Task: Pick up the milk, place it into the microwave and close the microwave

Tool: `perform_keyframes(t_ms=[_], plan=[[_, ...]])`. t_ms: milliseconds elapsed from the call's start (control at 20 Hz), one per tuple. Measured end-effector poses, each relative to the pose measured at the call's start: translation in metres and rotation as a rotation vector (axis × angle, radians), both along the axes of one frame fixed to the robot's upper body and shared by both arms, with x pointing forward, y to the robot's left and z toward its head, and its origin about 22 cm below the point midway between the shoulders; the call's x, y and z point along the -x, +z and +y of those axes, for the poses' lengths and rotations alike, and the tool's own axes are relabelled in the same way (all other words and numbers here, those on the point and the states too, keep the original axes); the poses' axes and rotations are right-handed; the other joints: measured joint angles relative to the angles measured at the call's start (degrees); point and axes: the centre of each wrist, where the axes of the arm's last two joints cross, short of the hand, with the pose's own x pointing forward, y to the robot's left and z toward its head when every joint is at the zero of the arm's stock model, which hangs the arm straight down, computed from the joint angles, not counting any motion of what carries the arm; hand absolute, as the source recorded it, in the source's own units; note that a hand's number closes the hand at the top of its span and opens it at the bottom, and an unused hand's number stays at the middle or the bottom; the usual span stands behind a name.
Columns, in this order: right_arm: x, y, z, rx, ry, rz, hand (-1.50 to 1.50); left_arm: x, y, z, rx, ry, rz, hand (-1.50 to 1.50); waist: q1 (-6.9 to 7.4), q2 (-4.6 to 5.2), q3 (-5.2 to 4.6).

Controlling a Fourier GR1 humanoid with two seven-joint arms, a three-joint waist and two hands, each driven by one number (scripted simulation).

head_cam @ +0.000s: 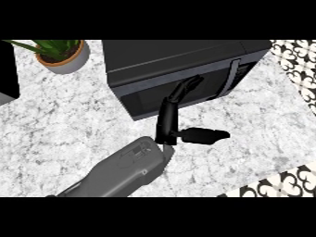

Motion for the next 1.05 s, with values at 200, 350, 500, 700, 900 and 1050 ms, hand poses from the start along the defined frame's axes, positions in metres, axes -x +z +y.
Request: perform_keyframes(t_ms=[200, 350, 500, 700, 900, 1050], plan=[[-0.006, -0.021, 0.004, -0.094, 0.039, 0.066, -1.50, 0.000, 0.001, -0.002, 0.007, -0.013, -0.016, -1.50, 0.51, 0.50, 0.19], [-0.010, -0.041, 0.009, -0.178, 0.079, 0.148, -1.50, 0.000, 0.002, -0.003, 0.011, -0.021, -0.026, -1.50, 0.74, 0.80, 0.24], [-0.013, -0.049, 0.009, -0.227, 0.100, 0.204, -1.50, 0.000, 0.002, -0.004, 0.014, -0.026, -0.031, -1.50, 0.92, 0.88, 0.21], [-0.017, -0.051, 0.009, -0.266, 0.121, 0.250, -1.50, -0.001, 0.001, -0.004, 0.015, -0.031, -0.040, -1.50, 1.00, 1.00, 0.20], [-0.020, -0.049, 0.007, -0.292, 0.137, 0.281, -1.50, -0.001, 0.001, -0.004, 0.024, -0.030, -0.043, -1.50, 0.89, 0.98, 0.20], [-0.023, -0.047, 0.006, -0.311, 0.148, 0.299, -1.50, -0.002, 0.000, -0.004, 0.028, -0.032, -0.045, -1.50, 0.98, 1.04, 0.24]])
